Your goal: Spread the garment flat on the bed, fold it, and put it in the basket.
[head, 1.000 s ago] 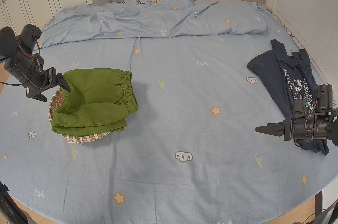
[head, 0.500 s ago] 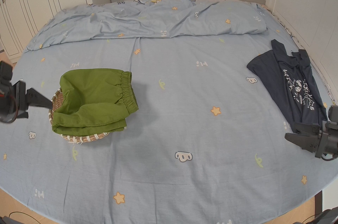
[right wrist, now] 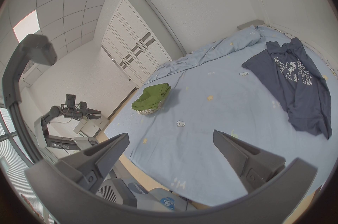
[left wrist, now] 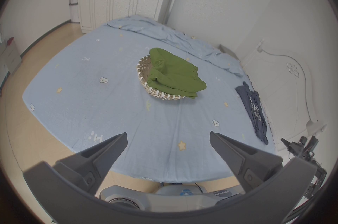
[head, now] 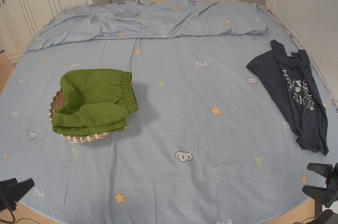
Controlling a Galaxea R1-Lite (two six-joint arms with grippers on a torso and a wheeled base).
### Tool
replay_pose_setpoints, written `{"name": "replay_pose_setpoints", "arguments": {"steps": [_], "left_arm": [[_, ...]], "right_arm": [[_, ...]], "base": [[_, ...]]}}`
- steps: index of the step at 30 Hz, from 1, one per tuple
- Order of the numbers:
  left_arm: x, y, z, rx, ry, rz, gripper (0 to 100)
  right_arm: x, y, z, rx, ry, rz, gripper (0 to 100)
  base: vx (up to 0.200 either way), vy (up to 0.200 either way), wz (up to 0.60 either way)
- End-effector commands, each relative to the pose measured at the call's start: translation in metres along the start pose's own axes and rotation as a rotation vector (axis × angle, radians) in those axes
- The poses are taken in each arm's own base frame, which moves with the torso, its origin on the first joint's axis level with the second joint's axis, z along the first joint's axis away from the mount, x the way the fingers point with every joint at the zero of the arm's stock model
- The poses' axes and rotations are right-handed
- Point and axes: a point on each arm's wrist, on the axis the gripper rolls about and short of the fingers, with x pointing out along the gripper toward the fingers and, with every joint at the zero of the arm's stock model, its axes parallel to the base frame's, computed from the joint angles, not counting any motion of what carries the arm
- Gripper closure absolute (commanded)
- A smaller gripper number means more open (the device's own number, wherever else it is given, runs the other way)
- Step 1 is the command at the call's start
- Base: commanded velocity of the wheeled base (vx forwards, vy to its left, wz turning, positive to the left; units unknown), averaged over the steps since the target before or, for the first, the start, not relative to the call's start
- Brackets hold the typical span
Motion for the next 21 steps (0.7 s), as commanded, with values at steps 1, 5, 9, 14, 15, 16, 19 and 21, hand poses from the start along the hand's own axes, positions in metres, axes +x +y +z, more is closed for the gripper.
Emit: {"name": "replay_pose_setpoints", "arguments": {"steps": [1,5,9,14,15,16,19,21], "left_arm": [[0.003,0.029,-0.097,0.073,-0.309,0.039,0],[0.021,0.035,-0.102,0.194,-0.361,0.041,0],[0.032,0.038,-0.104,0.25,-0.399,-0.016,0],[0.031,0.037,-0.104,0.261,-0.387,-0.089,0],[0.033,0.038,-0.105,0.28,-0.392,-0.088,0],[0.033,0.038,-0.104,0.305,-0.395,-0.091,0],[0.034,0.039,-0.105,0.401,-0.39,-0.117,0],[0.034,0.04,-0.105,0.411,-0.392,-0.115,0]], "right_arm": [[-0.029,0.012,-0.055,-0.037,-0.074,0.039,0],[-0.031,0.012,-0.063,-0.045,-0.092,0.03,0],[-0.034,0.013,-0.073,-0.032,-0.075,0.03,0],[-0.037,0.014,-0.078,-0.034,-0.077,0.04,0],[-0.038,0.014,-0.078,-0.037,-0.08,0.043,0],[-0.038,0.014,-0.078,-0.037,-0.08,0.043,0],[-0.038,0.014,-0.078,-0.036,-0.075,0.056,0],[-0.038,0.014,-0.078,-0.029,-0.074,0.061,0]], "base": [[0.0,0.0,0.0],[0.0,0.0,0.0],[0.0,0.0,0.0],[0.0,0.0,0.0],[0.0,0.0,0.0],[0.0,0.0,0.0],[0.0,0.0,0.0],[0.0,0.0,0.0]]}}
